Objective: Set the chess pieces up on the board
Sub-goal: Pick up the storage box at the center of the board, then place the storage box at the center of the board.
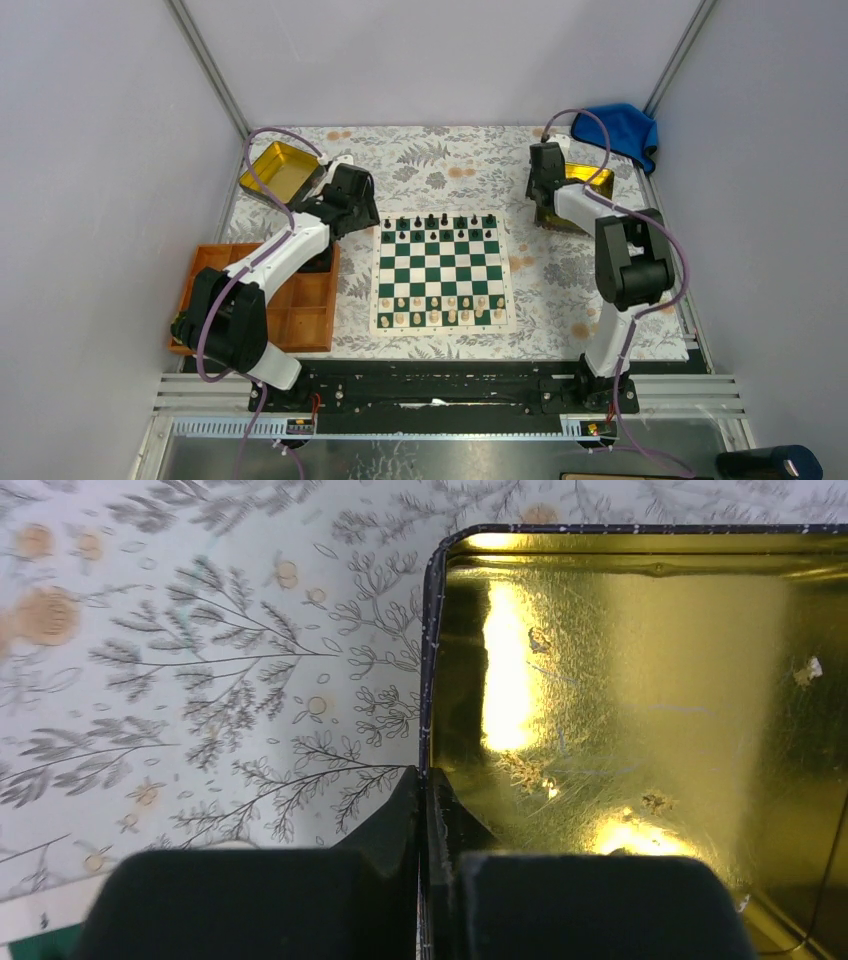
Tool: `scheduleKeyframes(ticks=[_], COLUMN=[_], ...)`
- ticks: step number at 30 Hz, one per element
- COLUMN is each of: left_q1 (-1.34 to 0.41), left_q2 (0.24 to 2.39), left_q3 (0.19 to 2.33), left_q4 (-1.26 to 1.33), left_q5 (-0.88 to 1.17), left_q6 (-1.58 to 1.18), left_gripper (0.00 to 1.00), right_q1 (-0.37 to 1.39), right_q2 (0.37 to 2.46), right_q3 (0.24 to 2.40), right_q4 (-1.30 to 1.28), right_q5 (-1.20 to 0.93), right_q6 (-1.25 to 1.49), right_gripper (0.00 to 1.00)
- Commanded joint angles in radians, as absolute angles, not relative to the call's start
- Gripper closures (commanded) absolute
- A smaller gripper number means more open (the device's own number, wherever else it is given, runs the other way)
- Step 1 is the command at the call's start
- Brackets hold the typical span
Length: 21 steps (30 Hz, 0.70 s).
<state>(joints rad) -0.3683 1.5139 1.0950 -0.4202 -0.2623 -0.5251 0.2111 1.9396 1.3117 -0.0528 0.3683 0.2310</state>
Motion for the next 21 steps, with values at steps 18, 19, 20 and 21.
scheduleKeyframes(ticks=[18, 19, 20, 21], left_q1=[-0.341, -0.341, -0.34, -0.339], left_q2=[1.49, 1.489, 1.489, 1.489], left_q3=[1.055, 1.056, 1.057, 1.057], left_q4=[-0.395, -0.395, -0.396, -0.397], left_q5=[-0.257, -0.259, -0.258, -0.259], left_q6=[-0.524, -0.523, -0.523, -0.523], left_gripper=[0.37, 0.37, 0.37, 0.37], right_q1=[0.216, 0.216, 0.216, 0.216], right_q2=[1.866, 1.881, 1.896, 1.911], right_q3=[1.284, 1.302, 1.324, 1.345], right_q4=[0.135, 0.114, 0.091, 0.068], right_q5=[0.244, 0.235, 0.227, 0.223], right_q6=[0.182, 0.181, 0.175, 0.168], right_gripper=[1.0, 1.0, 1.0, 1.0])
